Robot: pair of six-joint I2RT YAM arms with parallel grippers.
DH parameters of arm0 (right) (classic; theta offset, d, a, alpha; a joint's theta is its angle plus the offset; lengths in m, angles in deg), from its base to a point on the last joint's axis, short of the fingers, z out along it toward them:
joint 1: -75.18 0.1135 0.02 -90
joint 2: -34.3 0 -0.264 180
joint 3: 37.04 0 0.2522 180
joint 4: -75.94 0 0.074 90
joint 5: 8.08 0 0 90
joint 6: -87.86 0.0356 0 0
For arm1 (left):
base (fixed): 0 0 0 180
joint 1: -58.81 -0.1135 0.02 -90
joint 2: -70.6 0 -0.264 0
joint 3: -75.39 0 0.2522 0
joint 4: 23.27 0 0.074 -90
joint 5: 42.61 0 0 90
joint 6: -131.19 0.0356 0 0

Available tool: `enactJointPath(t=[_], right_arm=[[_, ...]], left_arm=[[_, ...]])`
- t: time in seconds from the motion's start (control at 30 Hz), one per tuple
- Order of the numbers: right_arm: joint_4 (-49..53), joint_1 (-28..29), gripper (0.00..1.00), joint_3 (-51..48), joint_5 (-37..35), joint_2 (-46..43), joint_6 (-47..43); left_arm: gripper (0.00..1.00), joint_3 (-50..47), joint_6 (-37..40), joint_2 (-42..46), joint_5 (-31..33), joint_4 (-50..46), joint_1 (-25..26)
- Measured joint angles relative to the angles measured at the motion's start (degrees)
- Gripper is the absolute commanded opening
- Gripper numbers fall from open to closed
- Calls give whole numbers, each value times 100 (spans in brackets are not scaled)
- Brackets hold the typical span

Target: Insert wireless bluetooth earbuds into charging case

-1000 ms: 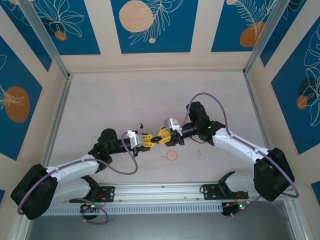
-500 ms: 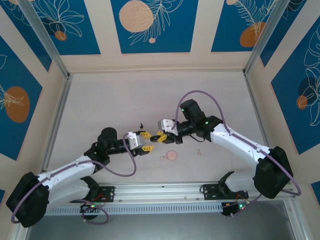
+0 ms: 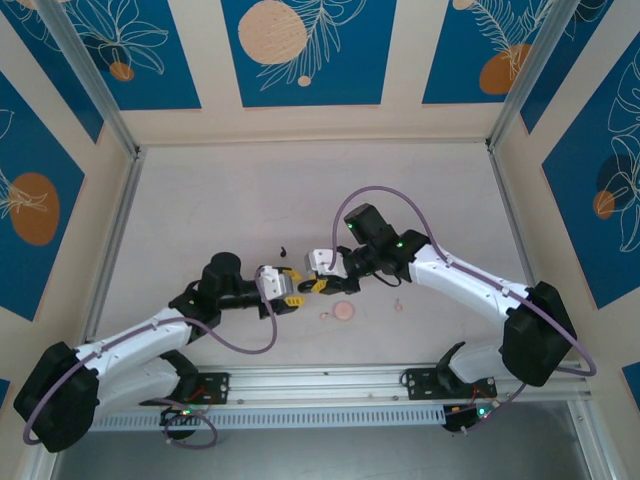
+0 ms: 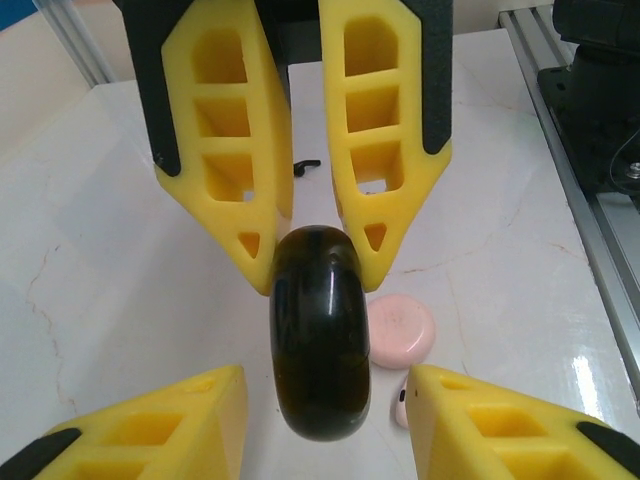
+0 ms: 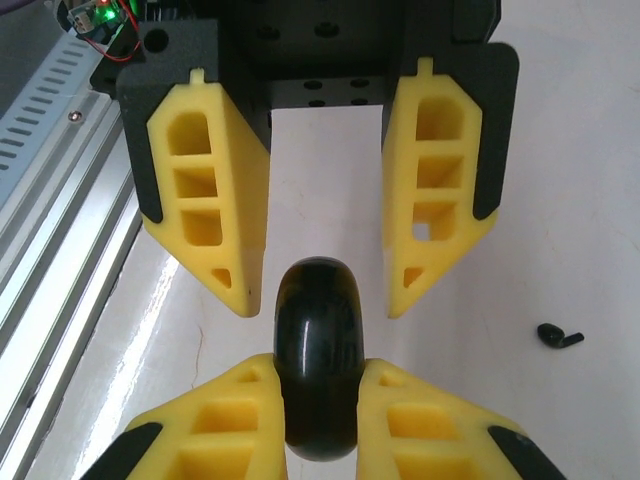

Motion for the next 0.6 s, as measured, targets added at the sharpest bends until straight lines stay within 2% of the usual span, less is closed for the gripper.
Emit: enactJointPath(t=[0.6], right_arm=[[-24, 68, 16, 140, 291, 195, 2]], left_arm=[[31, 0, -2, -28, 0, 52, 0]])
